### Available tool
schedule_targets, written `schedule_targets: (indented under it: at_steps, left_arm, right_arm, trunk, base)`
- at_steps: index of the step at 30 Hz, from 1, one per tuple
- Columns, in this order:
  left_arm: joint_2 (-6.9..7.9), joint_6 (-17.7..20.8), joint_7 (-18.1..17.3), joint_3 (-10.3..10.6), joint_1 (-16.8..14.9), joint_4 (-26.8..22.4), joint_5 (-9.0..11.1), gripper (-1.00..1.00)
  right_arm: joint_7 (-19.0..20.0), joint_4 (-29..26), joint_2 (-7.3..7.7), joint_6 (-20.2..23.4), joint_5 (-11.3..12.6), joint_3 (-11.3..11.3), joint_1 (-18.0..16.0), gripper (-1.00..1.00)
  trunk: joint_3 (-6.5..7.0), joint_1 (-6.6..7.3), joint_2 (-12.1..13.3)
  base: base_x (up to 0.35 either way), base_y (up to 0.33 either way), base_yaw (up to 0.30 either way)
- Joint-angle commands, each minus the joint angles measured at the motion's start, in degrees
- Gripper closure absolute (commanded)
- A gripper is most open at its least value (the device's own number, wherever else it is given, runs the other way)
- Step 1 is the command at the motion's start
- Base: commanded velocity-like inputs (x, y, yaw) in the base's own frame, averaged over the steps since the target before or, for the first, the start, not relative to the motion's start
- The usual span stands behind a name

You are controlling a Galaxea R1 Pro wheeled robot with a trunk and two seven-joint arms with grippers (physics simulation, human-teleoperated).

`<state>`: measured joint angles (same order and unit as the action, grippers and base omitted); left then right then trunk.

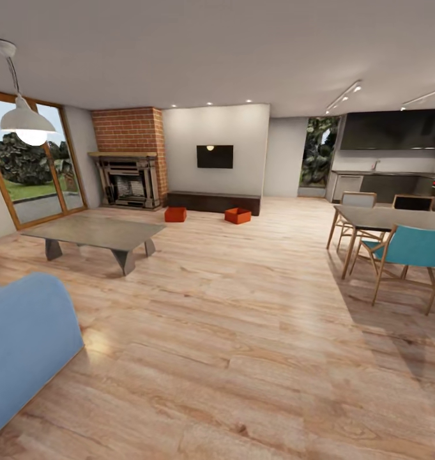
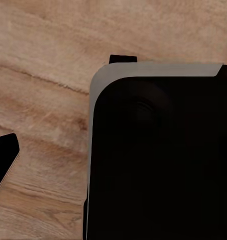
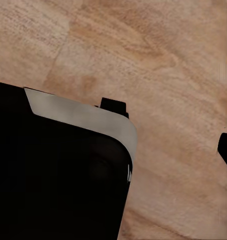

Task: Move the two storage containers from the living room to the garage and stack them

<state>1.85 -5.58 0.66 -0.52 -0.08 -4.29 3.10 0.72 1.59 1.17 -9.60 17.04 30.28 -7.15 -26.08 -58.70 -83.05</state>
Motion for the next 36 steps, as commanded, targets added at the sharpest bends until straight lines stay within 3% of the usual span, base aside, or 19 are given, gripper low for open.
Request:
schedule_targets:
  at_steps: [1, 36]
  left_arm:
    - [0.00, -0.1, 0.0, 0.0, 0.0, 0.0, 0.3, -1.00]
    - [0.00, -0.1, 0.0, 0.0, 0.0, 0.0, 0.3, -1.00]
  right_arm:
    - [0.1, 0.2, -0.03, -0.3, 0.5, 0.5, -0.1, -1.00]
    - [0.1, 0.2, -0.03, -0.3, 0.5, 0.5, -0.1, -1.00]
  trunk:
    - [-0.05, -0.03, 0.0]
    - [-0.05, -0.03, 0.0]
  base:
    - [0.323, 0.000, 0.000]
    - [0.322, 0.000, 0.000]
